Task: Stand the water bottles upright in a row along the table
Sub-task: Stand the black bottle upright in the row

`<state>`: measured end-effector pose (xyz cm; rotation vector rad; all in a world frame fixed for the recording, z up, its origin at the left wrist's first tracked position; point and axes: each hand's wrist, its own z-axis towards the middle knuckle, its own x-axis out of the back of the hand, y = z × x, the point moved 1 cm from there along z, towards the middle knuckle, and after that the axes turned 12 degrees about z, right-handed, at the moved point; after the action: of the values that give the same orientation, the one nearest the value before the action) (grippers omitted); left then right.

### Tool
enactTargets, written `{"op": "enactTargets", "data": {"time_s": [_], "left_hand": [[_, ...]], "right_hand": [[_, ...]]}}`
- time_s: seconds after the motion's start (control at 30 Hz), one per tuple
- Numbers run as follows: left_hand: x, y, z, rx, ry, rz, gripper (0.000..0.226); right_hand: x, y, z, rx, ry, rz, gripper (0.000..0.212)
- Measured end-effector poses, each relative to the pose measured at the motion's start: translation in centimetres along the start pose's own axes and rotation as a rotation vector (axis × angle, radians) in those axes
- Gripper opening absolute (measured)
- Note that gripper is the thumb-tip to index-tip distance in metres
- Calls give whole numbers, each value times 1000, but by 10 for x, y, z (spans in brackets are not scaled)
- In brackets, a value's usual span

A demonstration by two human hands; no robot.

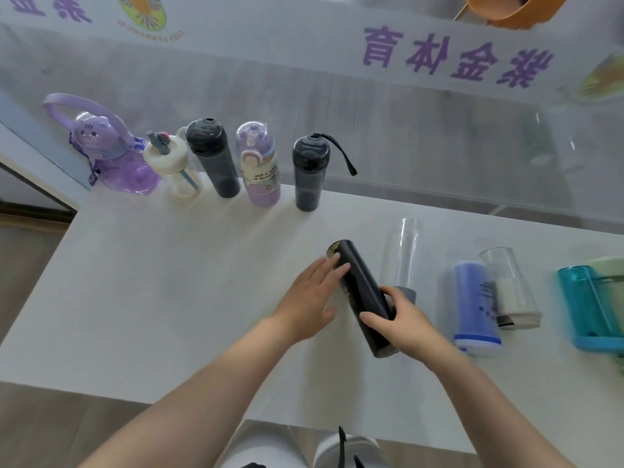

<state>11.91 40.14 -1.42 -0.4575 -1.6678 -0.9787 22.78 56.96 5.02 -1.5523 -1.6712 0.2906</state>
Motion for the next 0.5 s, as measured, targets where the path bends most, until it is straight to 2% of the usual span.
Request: {"op": "enactTargets", "data": {"time_s": [0.13,0.23,0.33,0.5], "left_hand": [[-3,23,23,-119,4,9,81],[-4,35,26,-140,48,-46,76],[0,45,25,-31,77,-177,70],[1,49,27,173,144,-398,64]], "right_hand": [[32,-11,-3,26,-86,-98,55],[51,-21,-2,67,-124,-185,47],[67,-32,-1,115,-133,-185,47],[81,-47,-7,300,-99,20,34]]}}
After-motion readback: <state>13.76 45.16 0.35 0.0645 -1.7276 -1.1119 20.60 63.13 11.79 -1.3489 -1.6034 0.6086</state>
